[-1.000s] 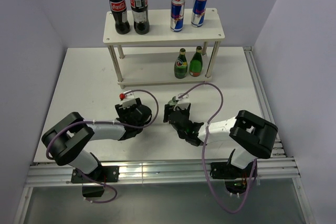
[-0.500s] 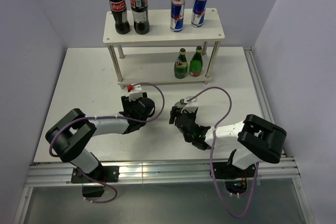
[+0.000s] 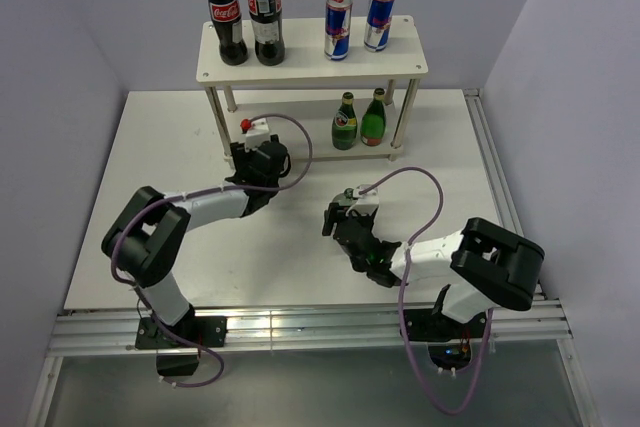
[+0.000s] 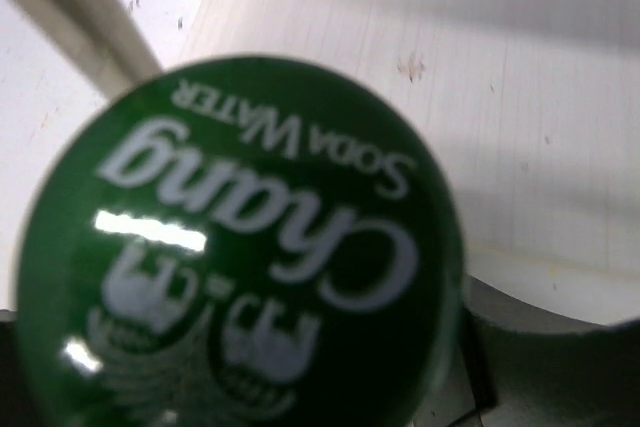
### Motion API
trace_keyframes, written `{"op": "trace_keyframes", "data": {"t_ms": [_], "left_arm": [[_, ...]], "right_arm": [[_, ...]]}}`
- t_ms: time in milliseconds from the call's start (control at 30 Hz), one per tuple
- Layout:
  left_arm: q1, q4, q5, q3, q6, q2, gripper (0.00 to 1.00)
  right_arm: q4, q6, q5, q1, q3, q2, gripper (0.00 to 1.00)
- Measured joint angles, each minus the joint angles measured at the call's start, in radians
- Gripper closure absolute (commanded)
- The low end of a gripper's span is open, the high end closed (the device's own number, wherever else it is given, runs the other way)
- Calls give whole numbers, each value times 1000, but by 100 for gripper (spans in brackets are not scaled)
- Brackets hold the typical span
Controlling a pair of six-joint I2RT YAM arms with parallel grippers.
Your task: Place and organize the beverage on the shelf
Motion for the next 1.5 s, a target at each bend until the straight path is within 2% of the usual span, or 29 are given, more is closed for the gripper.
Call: {"op": "trace_keyframes", "data": {"t_ms": [333, 733, 1233, 1500], "left_arm": [[68, -40, 57, 140, 71, 124, 100], [96, -54, 84, 177, 76, 135, 100], [108, 64, 82, 177, 87, 111, 100], [130, 129, 82, 259, 95, 238, 100]], "right_arm": [[81, 4, 3, 0, 0, 47, 100], [137, 7, 11, 0, 10, 89, 100], [181, 11, 13, 0, 30, 133, 100], [190, 11, 14, 0, 34, 141, 100]]}}
